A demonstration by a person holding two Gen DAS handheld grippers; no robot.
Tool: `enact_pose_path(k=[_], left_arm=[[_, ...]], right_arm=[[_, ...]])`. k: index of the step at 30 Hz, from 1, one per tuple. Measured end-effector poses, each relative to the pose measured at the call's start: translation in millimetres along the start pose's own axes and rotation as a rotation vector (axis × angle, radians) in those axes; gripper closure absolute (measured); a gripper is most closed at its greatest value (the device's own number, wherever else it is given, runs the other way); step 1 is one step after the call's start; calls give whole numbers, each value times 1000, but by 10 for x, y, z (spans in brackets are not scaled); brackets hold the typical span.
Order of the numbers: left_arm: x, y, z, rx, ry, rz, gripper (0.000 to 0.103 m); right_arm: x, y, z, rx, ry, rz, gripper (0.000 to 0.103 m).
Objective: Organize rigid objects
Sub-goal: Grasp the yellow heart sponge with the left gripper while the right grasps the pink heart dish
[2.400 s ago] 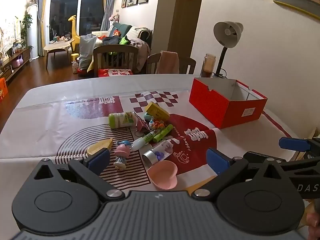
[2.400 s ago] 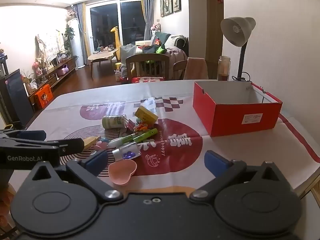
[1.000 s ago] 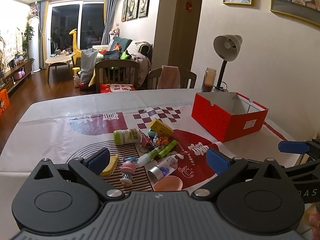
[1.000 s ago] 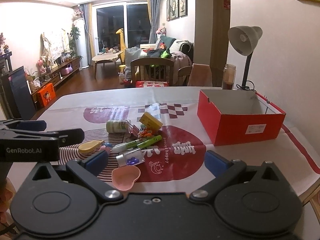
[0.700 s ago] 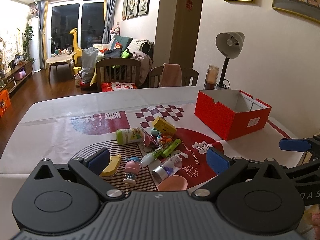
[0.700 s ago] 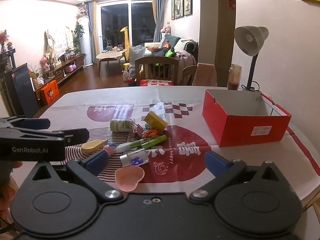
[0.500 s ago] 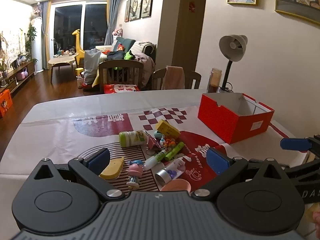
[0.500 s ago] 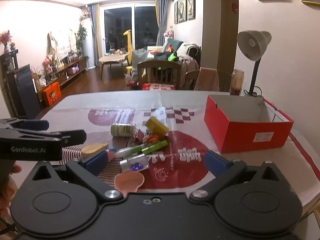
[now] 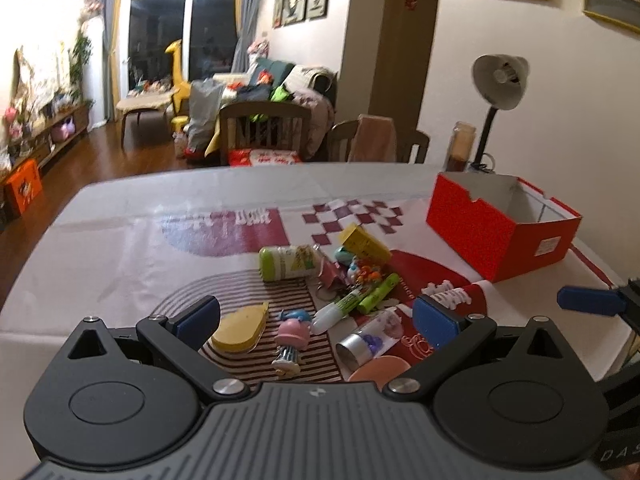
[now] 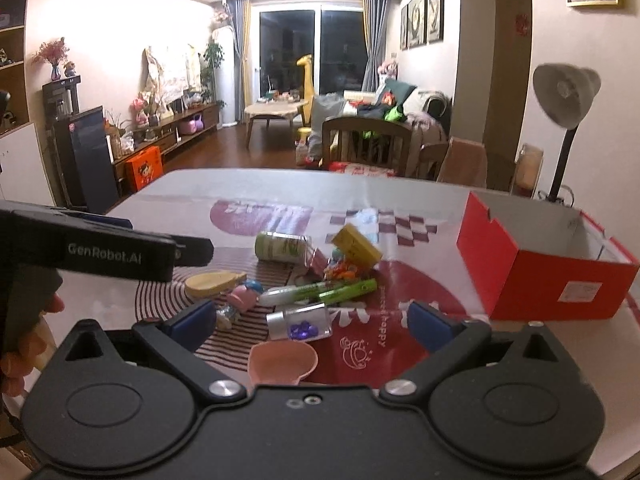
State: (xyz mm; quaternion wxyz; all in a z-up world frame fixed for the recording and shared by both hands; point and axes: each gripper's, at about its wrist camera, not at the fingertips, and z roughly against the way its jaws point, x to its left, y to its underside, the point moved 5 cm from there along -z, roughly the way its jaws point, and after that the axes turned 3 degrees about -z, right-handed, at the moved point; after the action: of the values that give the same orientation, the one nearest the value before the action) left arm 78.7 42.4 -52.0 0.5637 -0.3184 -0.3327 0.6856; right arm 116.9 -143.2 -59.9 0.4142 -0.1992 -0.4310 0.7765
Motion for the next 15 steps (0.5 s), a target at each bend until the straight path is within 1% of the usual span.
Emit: enact_pose_path(k=[4, 8, 12, 15], left_arm=[[81, 47, -229, 51, -12, 45, 0], [199, 83, -445, 84, -25, 81, 0], [352, 134, -698, 113, -85, 89, 0], [487, 184, -896, 133, -114, 86, 1]], right_arm=[[-47, 52, -176, 52, -25, -4, 5], [-44, 90, -348, 98, -67, 10, 5], [-11, 158, -535, 153, -116, 33, 6], [23, 224, -686, 194, -137, 51, 7]])
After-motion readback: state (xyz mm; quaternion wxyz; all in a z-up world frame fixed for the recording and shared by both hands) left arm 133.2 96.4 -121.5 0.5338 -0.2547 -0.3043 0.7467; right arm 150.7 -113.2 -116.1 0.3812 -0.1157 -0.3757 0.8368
